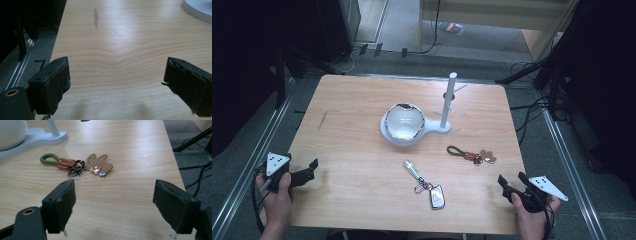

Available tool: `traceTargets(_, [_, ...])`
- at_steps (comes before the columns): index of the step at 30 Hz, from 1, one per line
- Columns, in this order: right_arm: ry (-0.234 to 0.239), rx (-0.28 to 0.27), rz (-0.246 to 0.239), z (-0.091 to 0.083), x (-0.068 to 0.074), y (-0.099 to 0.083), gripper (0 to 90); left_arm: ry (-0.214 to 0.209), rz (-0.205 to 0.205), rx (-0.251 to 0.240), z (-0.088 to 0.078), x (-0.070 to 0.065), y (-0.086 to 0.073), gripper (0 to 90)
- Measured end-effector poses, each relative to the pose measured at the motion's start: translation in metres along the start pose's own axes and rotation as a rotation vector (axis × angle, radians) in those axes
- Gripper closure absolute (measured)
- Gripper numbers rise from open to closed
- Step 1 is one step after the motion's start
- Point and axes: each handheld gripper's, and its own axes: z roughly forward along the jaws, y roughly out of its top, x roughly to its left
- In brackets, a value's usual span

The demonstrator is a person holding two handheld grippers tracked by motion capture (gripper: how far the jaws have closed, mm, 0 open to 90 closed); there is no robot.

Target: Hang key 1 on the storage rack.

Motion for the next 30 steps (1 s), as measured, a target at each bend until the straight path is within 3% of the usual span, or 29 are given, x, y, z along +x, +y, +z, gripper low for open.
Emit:
traceTargets(3, [-0.006, 0.007, -0.012, 0.0, 0.001, 0.0, 20.3, 0.0, 0.0, 0.001, 0.0, 0.0, 0.0, 7.0])
traceTargets(4, [-0.019, 0.019, -0.045, 0.001, 0.004, 0.001, 22.0, 0.0, -0.003, 0.001, 0.0, 0.0, 0.0, 7.0])
traceTargets(13, [-0.021, 0.034, -0.077, 0.003, 0.014, 0.008, 24.7, 0.0, -0.01, -0.002, 0.0, 0.0, 0.0, 7.0])
traceTargets(20, [0.003, 0.052, -0.106, 0.006, 0.024, 0.021, 27.4, -0.004, -0.017, -0.01, -0.001, 0.001, 0.0, 7.0])
traceTargets(30, [0.031, 0.132, -0.18, 0.017, 0.037, 0.042, 29.2, -0.003, -0.016, -0.011, -0.001, 0.001, 0.0, 7.0])
